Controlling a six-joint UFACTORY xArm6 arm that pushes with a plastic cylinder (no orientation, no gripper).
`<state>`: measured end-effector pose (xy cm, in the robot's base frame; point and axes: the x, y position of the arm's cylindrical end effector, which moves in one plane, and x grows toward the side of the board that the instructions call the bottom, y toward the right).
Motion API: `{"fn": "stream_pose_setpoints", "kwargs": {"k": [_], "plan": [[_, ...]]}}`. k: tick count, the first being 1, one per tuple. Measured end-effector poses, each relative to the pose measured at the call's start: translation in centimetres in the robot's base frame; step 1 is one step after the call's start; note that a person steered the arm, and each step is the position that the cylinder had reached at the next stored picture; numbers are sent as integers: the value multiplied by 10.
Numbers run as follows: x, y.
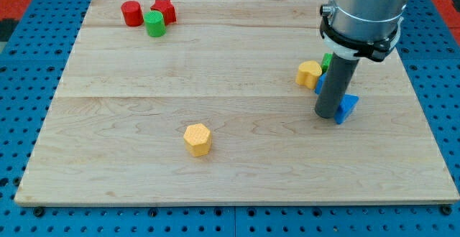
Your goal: Put the yellow blocks vertical to each other
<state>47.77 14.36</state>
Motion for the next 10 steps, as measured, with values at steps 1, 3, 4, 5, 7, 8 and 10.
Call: {"fn": "stream_pose_setpoints", "kwargs": {"k": [1, 3, 4, 5, 7, 8, 10], "plan": [[48, -1], [120, -157], [76, -219], [31, -194], [-38, -82], [-20, -126], [-66, -118]]}}
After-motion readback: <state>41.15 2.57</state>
